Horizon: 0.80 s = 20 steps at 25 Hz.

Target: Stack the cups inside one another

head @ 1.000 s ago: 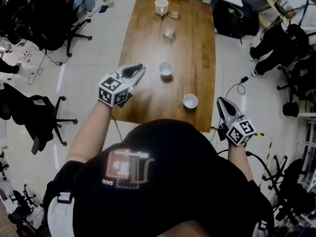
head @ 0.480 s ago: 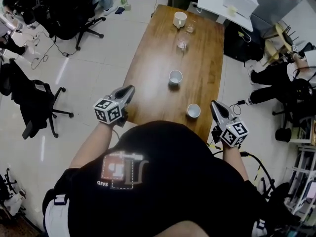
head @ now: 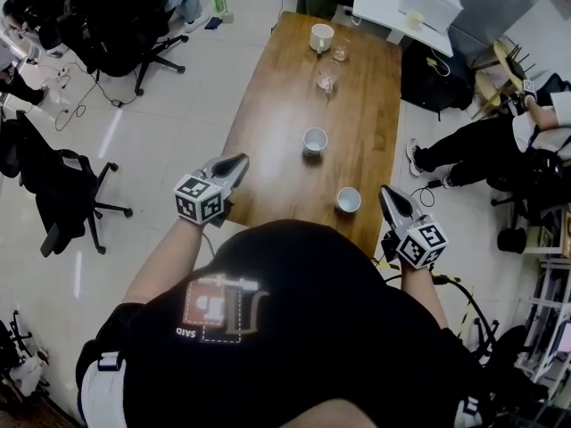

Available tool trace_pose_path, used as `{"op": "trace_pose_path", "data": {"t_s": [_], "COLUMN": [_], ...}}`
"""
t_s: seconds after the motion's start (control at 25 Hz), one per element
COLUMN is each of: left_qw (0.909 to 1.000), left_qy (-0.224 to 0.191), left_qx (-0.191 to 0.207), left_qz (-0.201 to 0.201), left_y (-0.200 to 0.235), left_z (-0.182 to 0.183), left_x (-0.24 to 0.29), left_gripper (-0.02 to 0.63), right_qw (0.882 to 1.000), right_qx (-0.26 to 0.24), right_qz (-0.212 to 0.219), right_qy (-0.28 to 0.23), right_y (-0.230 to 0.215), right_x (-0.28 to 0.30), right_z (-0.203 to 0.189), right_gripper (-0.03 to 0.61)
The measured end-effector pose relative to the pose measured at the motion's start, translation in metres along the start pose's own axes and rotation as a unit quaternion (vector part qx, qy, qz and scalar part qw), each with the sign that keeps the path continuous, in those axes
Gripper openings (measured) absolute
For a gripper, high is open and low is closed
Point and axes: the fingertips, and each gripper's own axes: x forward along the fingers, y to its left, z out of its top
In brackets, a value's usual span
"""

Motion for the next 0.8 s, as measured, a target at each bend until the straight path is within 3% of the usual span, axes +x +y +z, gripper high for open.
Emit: {"op": "trace_pose_path", "data": {"t_s": [0.12, 0.24, 0.4, 0.52, 0.72, 0.8], "left_qw": [0.9957, 0.9753, 0.9232, 0.8847, 0.8082, 0.7825], "left_qy": [0.035, 0.091, 0.164, 0.212, 0.277, 0.298], "left_qx": [0.081, 0.186, 0.318, 0.378, 0.474, 0.499], "left_qz": [-0.029, -0.076, -0.139, -0.173, -0.214, -0.222], "left_y": [-0.012, -0.029, -0.049, -0.057, -0.068, -0.069], "left_z": [0.000, -0.004, -0.019, -0.038, -0.078, -0.091], "left_x": [0.023, 0.055, 0.103, 0.137, 0.177, 0.189], "left_gripper": [0.025, 0.025, 0.032, 0.071, 0.129, 0.155], "right_qw": [1.000, 0.999, 0.998, 0.996, 0.991, 0.990], "right_qx": [0.004, 0.014, 0.027, 0.038, 0.060, 0.067], "right_qz": [-0.011, -0.031, -0.058, -0.081, -0.116, -0.127], "right_qy": [0.000, -0.001, -0.001, -0.002, 0.001, 0.001], "right_y": [-0.005, -0.009, -0.015, -0.022, -0.033, -0.037], "right_x": [-0.009, -0.024, -0.046, -0.063, -0.093, -0.102], "right_z": [-0.003, -0.009, -0.018, -0.026, -0.040, -0.045], "right_gripper": [0.014, 0.014, 0.014, 0.014, 0.014, 0.014]}}
